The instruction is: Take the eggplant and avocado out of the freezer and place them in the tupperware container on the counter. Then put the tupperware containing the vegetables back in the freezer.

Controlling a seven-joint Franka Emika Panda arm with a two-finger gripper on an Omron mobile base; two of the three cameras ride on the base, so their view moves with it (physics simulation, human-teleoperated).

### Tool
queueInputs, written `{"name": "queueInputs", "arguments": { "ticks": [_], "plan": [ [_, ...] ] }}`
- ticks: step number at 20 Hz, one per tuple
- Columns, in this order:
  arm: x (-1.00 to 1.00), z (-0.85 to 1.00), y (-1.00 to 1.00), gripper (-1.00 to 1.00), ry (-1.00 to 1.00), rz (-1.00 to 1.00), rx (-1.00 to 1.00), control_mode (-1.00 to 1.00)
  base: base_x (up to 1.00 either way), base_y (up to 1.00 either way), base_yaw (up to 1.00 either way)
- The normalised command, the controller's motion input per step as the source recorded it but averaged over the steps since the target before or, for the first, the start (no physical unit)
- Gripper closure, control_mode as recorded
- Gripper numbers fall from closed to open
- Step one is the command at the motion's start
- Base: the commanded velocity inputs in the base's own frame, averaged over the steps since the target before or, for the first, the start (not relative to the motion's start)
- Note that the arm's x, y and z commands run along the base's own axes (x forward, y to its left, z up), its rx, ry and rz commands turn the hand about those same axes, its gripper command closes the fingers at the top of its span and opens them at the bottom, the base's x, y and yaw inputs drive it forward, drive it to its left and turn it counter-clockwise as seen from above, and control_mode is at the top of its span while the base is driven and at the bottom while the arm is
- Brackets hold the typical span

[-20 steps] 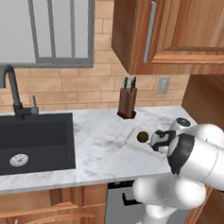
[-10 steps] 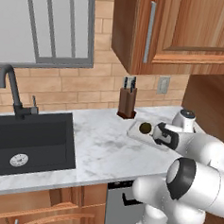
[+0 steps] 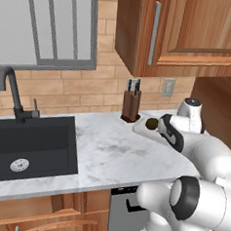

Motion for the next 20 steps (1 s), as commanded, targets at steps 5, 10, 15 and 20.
{"name": "queueInputs", "arguments": {
  "ticks": [5,10,15,20],
  "plan": [
    [-0.14,0.45,0.10,1.00,-0.06,-0.09,0.02,-1.00,0.00,0.00,0.00],
    [-0.50,0.46,0.03,1.00,-0.19,-0.01,0.00,-1.00,0.00,0.00,0.00],
    [-0.67,0.56,0.02,1.00,-0.25,0.00,0.00,-1.00,0.00,0.00,0.00],
    [-0.28,0.60,0.08,1.00,-0.16,0.00,0.00,-1.00,0.00,0.00,0.00]
  ]
}}
